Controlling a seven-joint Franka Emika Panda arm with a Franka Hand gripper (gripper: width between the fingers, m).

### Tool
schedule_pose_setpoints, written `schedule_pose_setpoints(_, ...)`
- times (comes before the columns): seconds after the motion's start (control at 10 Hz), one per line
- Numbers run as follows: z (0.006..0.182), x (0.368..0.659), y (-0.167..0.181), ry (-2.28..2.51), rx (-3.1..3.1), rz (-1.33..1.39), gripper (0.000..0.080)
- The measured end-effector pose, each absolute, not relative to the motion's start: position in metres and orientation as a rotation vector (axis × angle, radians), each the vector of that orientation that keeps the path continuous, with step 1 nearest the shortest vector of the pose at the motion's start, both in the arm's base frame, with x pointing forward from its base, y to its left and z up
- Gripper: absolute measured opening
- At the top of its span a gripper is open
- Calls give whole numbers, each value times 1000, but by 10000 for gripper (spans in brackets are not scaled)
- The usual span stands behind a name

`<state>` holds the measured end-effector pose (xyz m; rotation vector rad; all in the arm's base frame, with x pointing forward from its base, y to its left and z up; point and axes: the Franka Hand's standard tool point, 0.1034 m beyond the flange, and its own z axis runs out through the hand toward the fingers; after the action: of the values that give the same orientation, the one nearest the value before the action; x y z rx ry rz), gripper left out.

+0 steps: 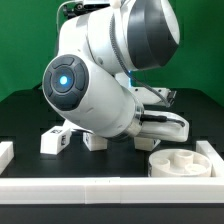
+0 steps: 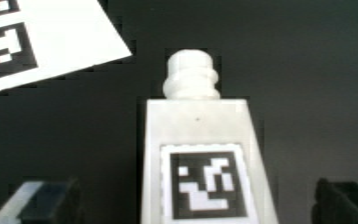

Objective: Assemble stool

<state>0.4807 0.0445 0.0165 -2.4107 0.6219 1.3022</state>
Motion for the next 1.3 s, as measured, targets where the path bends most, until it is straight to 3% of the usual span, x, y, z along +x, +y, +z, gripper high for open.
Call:
schedule_pose_setpoints(0.1,17,483,44,619,-2413,1297,649)
schedule_pose_setpoints(0.2,19,485,45,615,-2417,1288,546)
schedule_pose_setpoints(0.3,19,486,45,613,-2418,1286,546)
schedule_pose_setpoints(0.4,19,486,45,613,-2418,1286,367)
schedule_pose_setpoints(0.5,19,486,45,612,-2418,1285,335)
schedule_pose_setpoints(1.0,22,488,45,608,-2417,1283,335)
schedule_pose_setpoints(1.3,70,501,54,571,-2431,1261,337)
